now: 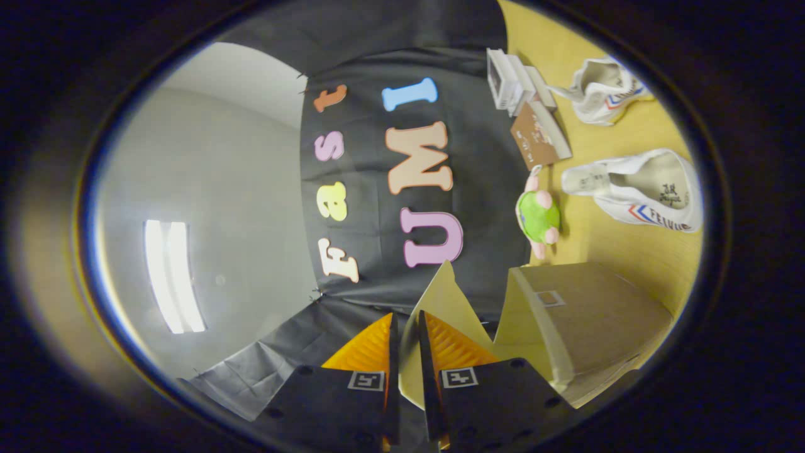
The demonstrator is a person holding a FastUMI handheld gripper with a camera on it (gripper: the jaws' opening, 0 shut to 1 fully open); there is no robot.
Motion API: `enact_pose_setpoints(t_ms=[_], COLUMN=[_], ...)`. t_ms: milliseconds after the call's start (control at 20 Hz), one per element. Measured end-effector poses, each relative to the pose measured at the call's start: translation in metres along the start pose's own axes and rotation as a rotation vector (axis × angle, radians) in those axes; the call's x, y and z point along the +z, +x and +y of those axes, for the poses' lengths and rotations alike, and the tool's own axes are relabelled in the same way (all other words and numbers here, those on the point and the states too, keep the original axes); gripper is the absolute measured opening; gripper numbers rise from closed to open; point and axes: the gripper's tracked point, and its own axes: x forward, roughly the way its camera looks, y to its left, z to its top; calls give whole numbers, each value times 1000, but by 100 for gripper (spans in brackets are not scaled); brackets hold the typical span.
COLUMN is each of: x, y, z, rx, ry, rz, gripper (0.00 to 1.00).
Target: Open the storage box then place both shoes into the box .Put the left shoe in first, then the right shoe, with the right side of both shoes facing outward in a uniform manner.
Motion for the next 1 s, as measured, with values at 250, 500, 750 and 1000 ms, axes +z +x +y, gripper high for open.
enact_pose_setpoints(t_ms=[250,500,750,1000], x=[-62,-126,-180,-225], y=[16,22,17,11], z=[49,65,60,39], rx=[58,97,112,82], ry=[-128,-138,-123,-161], rz=[121,238,336,423], gripper=[23,24,22,22])
